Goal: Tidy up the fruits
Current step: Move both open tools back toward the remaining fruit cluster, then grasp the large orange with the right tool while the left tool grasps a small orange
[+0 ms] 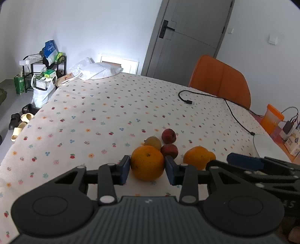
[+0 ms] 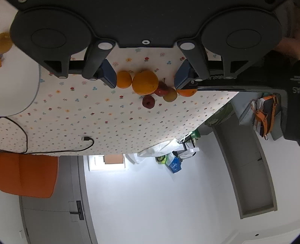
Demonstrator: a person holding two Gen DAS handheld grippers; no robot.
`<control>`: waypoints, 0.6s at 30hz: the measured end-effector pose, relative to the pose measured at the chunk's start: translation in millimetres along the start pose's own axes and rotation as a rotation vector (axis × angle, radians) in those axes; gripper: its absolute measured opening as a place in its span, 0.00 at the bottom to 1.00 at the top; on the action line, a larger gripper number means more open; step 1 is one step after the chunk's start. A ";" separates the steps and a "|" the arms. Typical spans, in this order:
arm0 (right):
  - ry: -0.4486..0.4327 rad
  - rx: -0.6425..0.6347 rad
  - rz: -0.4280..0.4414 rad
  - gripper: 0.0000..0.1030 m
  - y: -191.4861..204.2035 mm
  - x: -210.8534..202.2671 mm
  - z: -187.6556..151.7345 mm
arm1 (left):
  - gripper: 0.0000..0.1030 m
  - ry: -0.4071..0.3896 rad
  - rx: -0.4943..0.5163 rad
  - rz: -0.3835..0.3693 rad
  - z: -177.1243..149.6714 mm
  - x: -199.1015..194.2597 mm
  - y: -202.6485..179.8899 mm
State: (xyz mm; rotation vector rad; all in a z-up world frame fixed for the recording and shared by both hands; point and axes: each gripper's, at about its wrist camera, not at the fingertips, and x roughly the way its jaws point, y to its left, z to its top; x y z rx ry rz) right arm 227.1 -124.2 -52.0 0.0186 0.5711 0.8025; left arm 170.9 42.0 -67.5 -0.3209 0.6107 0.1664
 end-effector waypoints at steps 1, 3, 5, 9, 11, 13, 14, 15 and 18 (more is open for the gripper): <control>0.010 -0.004 -0.001 0.64 -0.1 2.8 0.4 | 0.38 -0.005 -0.009 0.003 -0.1 -1.4 2.3; 0.024 -0.013 -0.002 0.61 0.5 6.5 1.7 | 0.38 -0.009 -0.025 0.010 -0.4 -3.8 6.7; 0.032 -0.024 -0.002 0.61 1.9 9.2 3.8 | 0.38 -0.017 -0.035 0.014 0.6 -7.3 10.9; 0.036 -0.045 -0.003 0.61 5.4 14.4 7.7 | 0.38 -0.037 -0.048 0.021 3.1 -14.8 17.1; 0.047 -0.053 -0.010 0.58 7.0 19.3 8.0 | 0.38 -0.047 -0.053 0.023 3.4 -19.0 19.1; 0.054 -0.062 -0.008 0.56 9.4 22.1 8.6 | 0.38 -0.056 -0.062 0.026 3.8 -22.6 22.8; 0.049 -0.072 -0.007 0.56 11.4 22.8 8.9 | 0.38 -0.059 -0.065 0.028 3.7 -23.7 23.9; 0.046 -0.084 -0.008 0.56 13.2 23.8 9.3 | 0.38 -0.063 -0.069 0.031 3.3 -25.2 25.2; 0.051 -0.113 -0.019 0.56 16.2 28.5 9.8 | 0.38 -0.072 -0.077 0.037 1.0 -29.7 28.3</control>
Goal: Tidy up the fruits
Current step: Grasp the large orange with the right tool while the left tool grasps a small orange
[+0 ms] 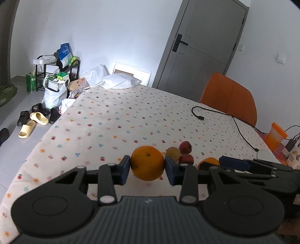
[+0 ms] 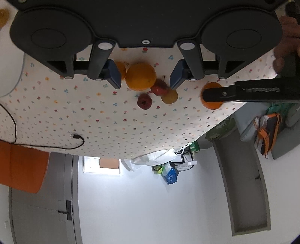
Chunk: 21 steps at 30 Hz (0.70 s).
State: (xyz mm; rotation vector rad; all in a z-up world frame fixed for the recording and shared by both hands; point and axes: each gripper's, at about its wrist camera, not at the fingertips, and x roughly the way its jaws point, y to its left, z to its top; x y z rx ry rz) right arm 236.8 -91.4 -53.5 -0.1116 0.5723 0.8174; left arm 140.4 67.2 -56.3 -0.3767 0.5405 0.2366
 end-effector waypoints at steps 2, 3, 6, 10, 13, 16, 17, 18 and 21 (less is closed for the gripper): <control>0.003 -0.021 -0.004 0.53 2.0 2.6 1.2 | 0.38 -0.005 -0.005 0.006 -1.6 -3.4 1.8; 0.005 -0.032 -0.004 0.49 3.1 4.0 1.9 | 0.38 -0.007 -0.008 0.010 -2.0 -4.8 3.2; 0.023 -0.053 0.001 0.33 5.9 8.3 4.7 | 0.38 -0.016 -0.013 0.021 -2.5 -9.6 5.5; 0.041 -0.082 -0.004 0.33 9.2 5.1 4.9 | 0.38 -0.025 -0.008 0.023 -1.6 -14.6 4.0; 0.045 -0.072 0.003 0.32 7.3 -1.8 2.5 | 0.38 -0.033 -0.001 0.018 -0.6 -17.5 0.3; 0.041 -0.071 0.008 0.32 6.9 -10.9 -0.5 | 0.38 -0.037 0.008 0.010 -0.9 -19.5 -3.8; 0.039 -0.071 0.008 0.32 6.6 -14.2 -1.1 | 0.38 -0.037 0.009 0.008 -1.3 -19.9 -4.5; 0.039 -0.070 0.011 0.32 6.5 -17.3 -1.8 | 0.38 -0.037 0.011 0.006 -1.6 -20.3 -5.2; 0.050 -0.070 0.024 0.32 8.1 -23.6 -5.0 | 0.38 -0.035 0.016 0.010 -2.3 -20.0 -6.1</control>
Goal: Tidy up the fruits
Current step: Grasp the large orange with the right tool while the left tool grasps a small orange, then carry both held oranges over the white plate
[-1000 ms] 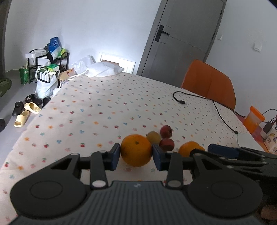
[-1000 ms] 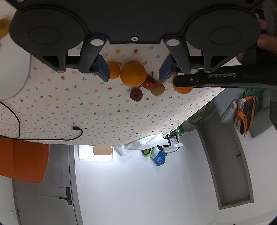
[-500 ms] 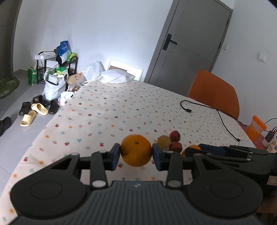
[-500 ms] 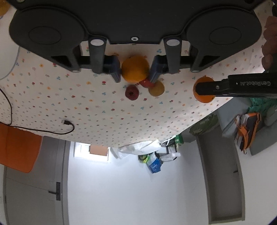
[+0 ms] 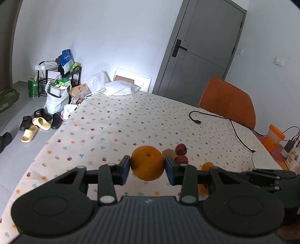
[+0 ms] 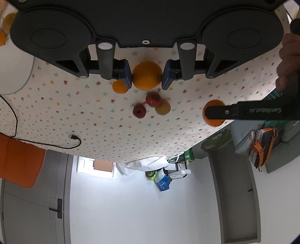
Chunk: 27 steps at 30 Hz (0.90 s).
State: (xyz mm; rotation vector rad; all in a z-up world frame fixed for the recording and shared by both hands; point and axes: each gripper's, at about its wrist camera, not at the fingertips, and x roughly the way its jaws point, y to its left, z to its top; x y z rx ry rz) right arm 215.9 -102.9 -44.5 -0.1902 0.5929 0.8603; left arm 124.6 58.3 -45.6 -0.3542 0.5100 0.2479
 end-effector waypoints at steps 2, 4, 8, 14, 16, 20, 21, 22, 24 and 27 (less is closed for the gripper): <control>0.014 -0.007 0.010 0.32 3.0 1.0 -2.8 | 0.38 0.000 0.000 0.005 -0.1 -0.6 0.0; 0.017 -0.017 0.003 0.33 6.5 1.6 -5.2 | 0.38 0.000 0.002 0.006 -1.2 -1.5 -0.2; 0.028 -0.020 0.014 0.36 7.2 2.3 -5.1 | 0.38 0.006 -0.001 0.009 -1.0 0.8 -0.1; 0.042 -0.028 0.031 0.37 9.4 9.3 -7.3 | 0.38 0.000 -0.003 0.015 2.9 0.4 2.1; 0.047 -0.026 0.037 0.37 9.7 12.2 -8.2 | 0.38 0.006 -0.005 0.019 3.1 1.2 2.7; 0.054 -0.018 0.040 0.35 8.4 13.8 -11.4 | 0.38 0.011 0.000 0.023 4.7 1.4 1.0; 0.053 -0.015 0.040 0.35 7.8 12.5 -11.4 | 0.38 0.007 0.001 0.023 5.8 0.4 -0.1; 0.045 -0.015 0.036 0.35 7.3 10.2 -11.2 | 0.38 0.002 0.003 0.023 7.5 -1.6 -1.9; 0.027 -0.012 0.031 0.34 5.4 3.0 -9.5 | 0.38 -0.011 0.011 0.021 10.1 -6.1 -5.8; -0.003 -0.006 0.018 0.34 1.0 -12.1 -5.7 | 0.38 -0.026 0.020 0.017 13.7 -11.3 -13.1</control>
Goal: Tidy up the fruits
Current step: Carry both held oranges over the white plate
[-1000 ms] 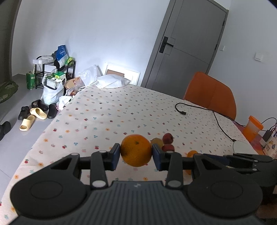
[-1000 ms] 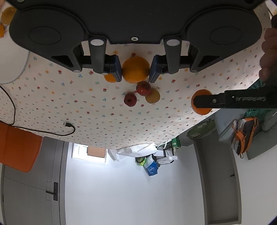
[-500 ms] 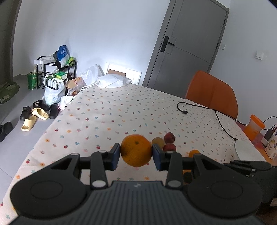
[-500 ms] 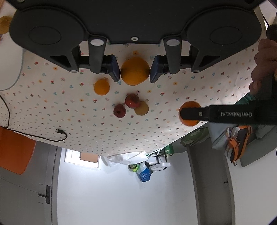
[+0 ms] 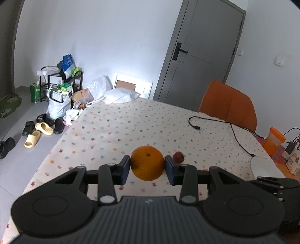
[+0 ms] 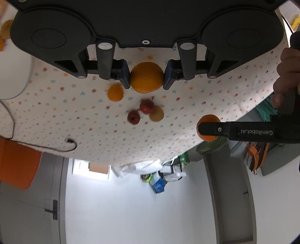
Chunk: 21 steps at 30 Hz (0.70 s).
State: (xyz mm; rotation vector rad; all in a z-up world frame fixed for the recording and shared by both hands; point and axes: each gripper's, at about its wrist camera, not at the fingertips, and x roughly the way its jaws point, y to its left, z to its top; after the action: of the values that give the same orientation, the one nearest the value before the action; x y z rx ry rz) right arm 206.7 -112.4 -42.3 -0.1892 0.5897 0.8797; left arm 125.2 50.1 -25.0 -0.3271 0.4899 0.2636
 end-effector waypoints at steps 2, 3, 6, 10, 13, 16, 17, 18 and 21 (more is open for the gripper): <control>-0.019 0.006 -0.015 0.34 -3.6 -10.6 1.8 | 0.38 -0.010 0.008 -0.006 1.9 -2.8 -6.5; -0.028 0.010 -0.023 0.34 -5.9 -16.2 2.4 | 0.38 -0.012 0.012 -0.011 2.6 -3.3 -10.0; -0.056 0.025 -0.046 0.34 -13.9 -32.1 2.4 | 0.38 -0.017 0.030 -0.027 3.8 -5.7 -23.0; -0.080 0.040 -0.080 0.35 -23.3 -49.4 -1.3 | 0.38 -0.020 0.052 -0.049 3.6 -7.5 -39.2; -0.095 0.059 -0.102 0.35 -32.6 -60.1 -6.0 | 0.38 -0.019 0.070 -0.062 3.6 -7.6 -50.2; -0.108 0.085 -0.127 0.35 -43.9 -70.0 -10.8 | 0.38 -0.017 0.088 -0.082 2.6 -6.6 -62.5; -0.114 0.096 -0.136 0.35 -47.7 -73.3 -12.3 | 0.38 -0.015 0.094 -0.089 1.9 -6.2 -66.0; -0.118 0.104 -0.144 0.35 -51.3 -76.8 -13.7 | 0.38 -0.010 0.099 -0.097 0.2 -4.8 -70.2; -0.138 0.128 -0.182 0.35 -64.1 -88.4 -18.5 | 0.38 0.010 0.122 -0.122 -3.4 -2.5 -82.9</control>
State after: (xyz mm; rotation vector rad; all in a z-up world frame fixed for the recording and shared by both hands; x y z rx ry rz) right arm 205.1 -219.3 -13.4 -0.0640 0.4894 0.6704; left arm 148.4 -27.4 -6.5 -0.2389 0.4917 0.1127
